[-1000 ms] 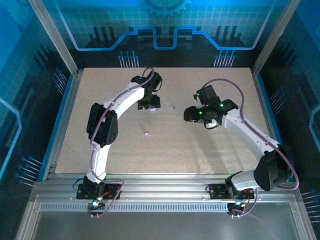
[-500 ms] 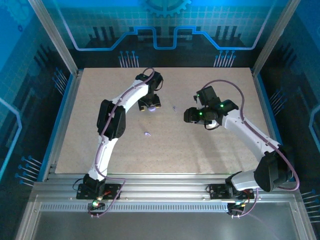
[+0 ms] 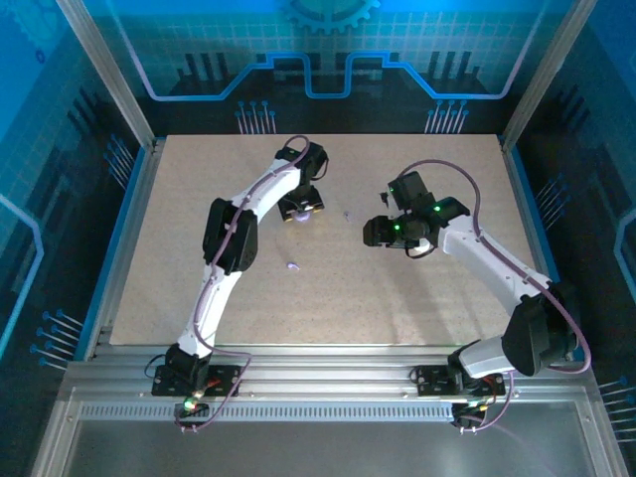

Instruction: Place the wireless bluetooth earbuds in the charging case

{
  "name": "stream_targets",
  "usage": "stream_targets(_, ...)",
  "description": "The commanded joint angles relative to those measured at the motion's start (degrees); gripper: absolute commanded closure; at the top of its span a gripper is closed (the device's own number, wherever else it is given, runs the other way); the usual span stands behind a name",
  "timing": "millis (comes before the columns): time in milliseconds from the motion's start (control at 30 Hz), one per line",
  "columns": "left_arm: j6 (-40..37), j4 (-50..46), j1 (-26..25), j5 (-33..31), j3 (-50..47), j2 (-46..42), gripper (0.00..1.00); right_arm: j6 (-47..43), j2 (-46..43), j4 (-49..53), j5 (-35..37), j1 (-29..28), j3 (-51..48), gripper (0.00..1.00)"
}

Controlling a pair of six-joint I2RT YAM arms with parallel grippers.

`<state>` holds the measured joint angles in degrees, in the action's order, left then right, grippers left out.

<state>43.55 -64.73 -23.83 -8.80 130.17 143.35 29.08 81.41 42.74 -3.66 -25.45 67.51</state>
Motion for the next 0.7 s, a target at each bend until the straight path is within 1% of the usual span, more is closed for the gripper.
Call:
stream_targets(0, 1.6, -3.3, 0.5, -0.1, 2.3, 2.1, 0.29, -1.8, 0.6, 1.9, -1.1, 0.2, 1.3, 0.43)
stream_targets(133, 2.0, -3.6, 0.7, -0.2, 2.9, 2.9, 0.29, -2.6, 0.4, 2.2, -1.2, 0.6, 1.5, 0.43)
stream_targets(267, 2.2, -3.2, 0.9, 0.2, 3.5, 3.4, 0.34, -3.1, 0.2, 2.3, -1.3, 1.0, 1.5, 0.43)
stream_targets(433, 2.0, -3.5, 1.1, -0.1, 4.9, 4.6, 0.35, -3.4, 0.0, 2.1, -1.9, 1.8, 1.3, 0.43)
stream_targets(533, 2.1, -3.9, 1.2, 0.1, 6.2, 5.8, 0.38, -3.4, 0.1, 1.0, -3.0, 2.5, 0.7, 0.43)
stream_targets(667, 1.4, -4.0, 1.2, -0.6, 7.6, 6.8, 0.45, -3.5, 0.3, 0.9, -3.6, 3.2, 0.9, 0.43)
